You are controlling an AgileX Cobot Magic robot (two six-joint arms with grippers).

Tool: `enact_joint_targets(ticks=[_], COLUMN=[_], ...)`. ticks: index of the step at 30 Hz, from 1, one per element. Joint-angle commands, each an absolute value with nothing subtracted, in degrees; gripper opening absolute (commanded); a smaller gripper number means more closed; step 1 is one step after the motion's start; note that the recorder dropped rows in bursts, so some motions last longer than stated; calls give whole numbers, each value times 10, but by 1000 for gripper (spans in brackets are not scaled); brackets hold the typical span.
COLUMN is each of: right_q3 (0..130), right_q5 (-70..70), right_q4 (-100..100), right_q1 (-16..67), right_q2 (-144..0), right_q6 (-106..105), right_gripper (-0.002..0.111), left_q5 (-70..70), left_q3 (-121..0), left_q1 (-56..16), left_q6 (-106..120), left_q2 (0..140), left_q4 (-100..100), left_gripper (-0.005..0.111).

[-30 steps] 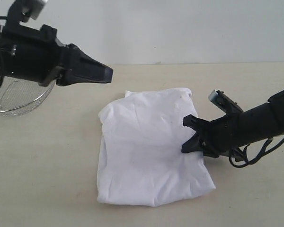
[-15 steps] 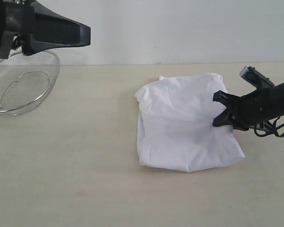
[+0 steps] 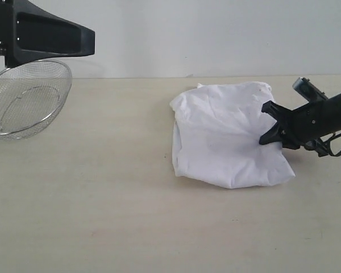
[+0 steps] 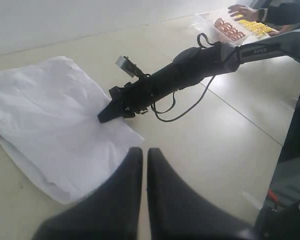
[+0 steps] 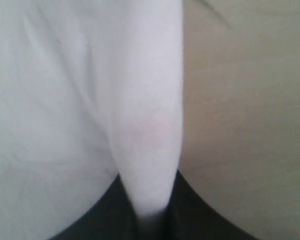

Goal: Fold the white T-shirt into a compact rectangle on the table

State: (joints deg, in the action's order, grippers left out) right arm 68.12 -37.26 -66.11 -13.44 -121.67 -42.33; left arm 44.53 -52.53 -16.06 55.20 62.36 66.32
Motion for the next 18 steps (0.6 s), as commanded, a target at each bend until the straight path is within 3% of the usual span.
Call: enact_joint_targets(ticks=[1, 18], right_q3=[704, 750], right_q5=[-348, -383], right_q4=[-631, -534], right_q1=[-180, -217], right_q2=[-1219, -1253], right_q6=[-421, -405], right_gripper=[0, 0], left_q5=[446, 436], left_q3=[-523, -523], left_q1=[-159, -159], left_q6=[548, 548], left_q2=[620, 620], left_q4=[661, 661], left_gripper=[4, 4])
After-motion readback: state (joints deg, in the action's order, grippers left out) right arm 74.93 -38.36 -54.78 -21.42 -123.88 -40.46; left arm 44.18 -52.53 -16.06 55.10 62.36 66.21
